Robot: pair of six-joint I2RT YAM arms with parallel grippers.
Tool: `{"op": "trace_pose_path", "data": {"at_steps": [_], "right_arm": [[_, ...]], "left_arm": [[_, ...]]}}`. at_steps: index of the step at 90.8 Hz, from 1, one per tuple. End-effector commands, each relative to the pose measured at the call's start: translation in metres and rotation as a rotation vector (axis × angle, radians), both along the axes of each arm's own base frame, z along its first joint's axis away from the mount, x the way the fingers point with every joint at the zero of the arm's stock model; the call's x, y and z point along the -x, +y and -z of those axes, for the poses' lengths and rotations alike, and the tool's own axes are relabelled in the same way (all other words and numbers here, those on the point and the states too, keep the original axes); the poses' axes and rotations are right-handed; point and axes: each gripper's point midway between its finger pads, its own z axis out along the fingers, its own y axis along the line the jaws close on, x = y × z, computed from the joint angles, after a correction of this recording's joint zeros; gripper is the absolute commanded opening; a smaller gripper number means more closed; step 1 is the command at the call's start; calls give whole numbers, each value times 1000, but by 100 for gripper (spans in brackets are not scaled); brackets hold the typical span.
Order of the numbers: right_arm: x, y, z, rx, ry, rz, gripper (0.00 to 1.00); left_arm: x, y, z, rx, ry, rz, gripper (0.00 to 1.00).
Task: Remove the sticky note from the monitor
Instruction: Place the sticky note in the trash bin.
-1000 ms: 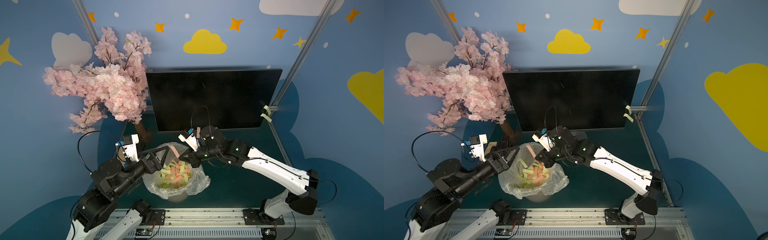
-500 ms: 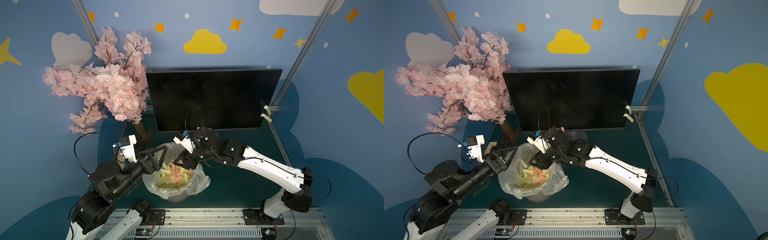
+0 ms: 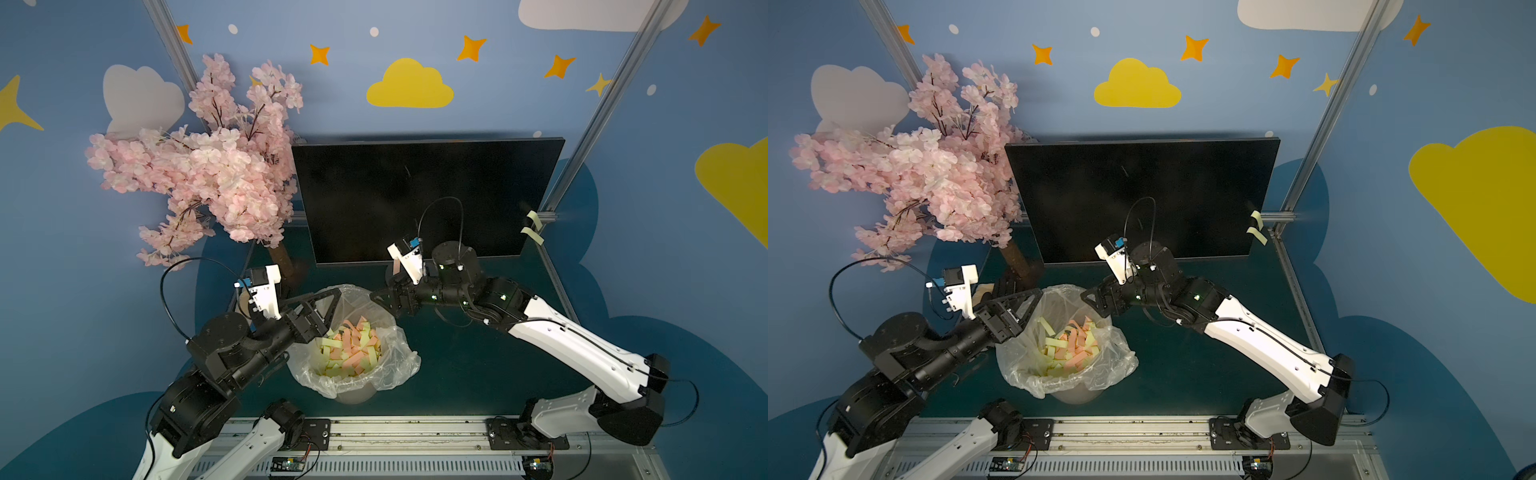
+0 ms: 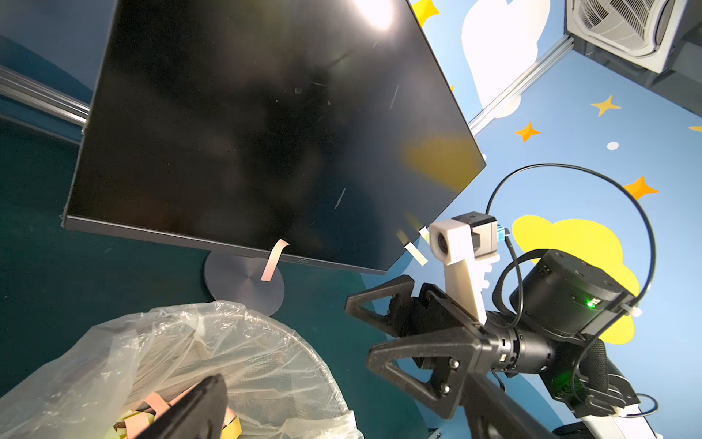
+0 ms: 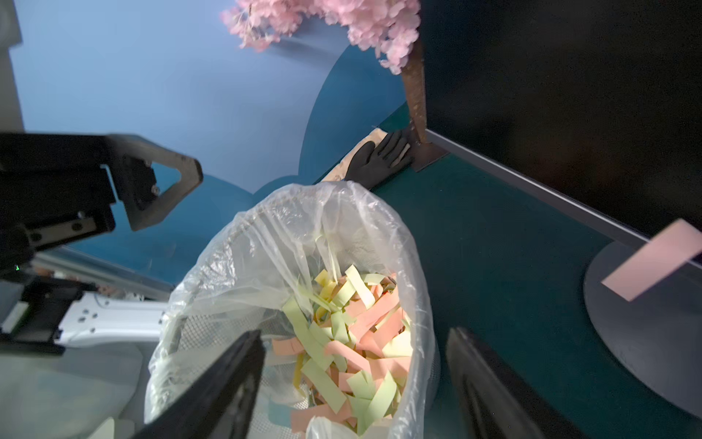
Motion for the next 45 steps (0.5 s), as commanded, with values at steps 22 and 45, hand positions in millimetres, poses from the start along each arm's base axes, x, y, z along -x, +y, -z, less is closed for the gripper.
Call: {"op": "trace_pose_path", "data": {"at_steps": [22, 45], "right_arm": [[-57, -52, 0, -156, 121, 289, 97], [-89, -78, 43, -259, 326, 412, 97]], "left_arm": [[-13, -28, -15, -13, -35, 107, 100], [-26, -54, -18, -22, -36, 200, 100]]}}
